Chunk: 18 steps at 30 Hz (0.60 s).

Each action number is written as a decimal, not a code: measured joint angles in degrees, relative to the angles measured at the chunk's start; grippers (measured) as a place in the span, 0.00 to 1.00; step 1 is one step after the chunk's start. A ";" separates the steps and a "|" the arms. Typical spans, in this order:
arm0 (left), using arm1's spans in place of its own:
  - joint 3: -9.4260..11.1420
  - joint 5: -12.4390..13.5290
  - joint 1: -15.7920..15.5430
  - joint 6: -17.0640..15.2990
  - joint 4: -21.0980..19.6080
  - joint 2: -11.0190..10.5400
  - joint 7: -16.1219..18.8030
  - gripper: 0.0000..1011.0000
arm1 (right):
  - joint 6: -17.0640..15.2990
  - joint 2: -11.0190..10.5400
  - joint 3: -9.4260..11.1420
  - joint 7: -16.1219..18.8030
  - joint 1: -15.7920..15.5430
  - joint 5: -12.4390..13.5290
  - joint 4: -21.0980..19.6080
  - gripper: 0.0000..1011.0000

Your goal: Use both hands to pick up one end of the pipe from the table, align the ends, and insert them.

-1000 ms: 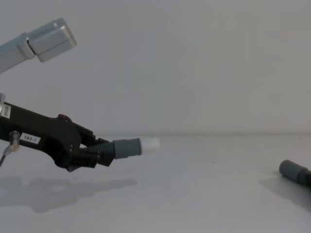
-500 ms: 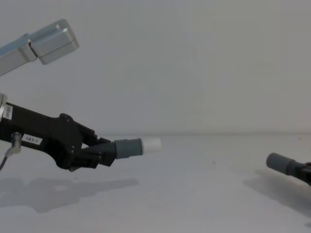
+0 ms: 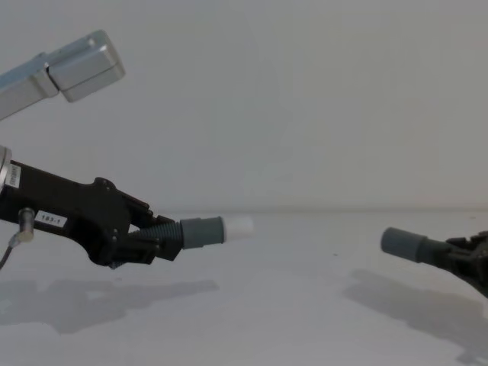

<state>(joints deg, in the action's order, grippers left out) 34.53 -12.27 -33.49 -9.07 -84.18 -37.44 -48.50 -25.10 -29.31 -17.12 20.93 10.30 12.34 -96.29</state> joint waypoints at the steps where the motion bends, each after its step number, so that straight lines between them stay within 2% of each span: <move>1: 0.01 0.01 0.00 0.02 0.00 0.00 0.01 0.30 | 0.35 -0.57 -0.56 0.96 0.44 -0.18 -0.01 0.18; 11: 0.07 0.08 0.00 0.12 -0.05 -0.04 0.08 0.30 | 2.54 -3.26 -4.35 7.39 4.04 -1.47 1.01 0.18; 18: 0.08 0.12 0.00 0.17 -0.04 -0.04 0.12 0.30 | 4.82 -4.10 -8.61 13.04 9.34 -3.49 4.21 0.18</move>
<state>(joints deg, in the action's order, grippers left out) 34.60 -12.15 -33.49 -8.90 -84.23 -37.48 -48.38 -20.28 -33.42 -25.74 33.97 19.64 8.85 -92.08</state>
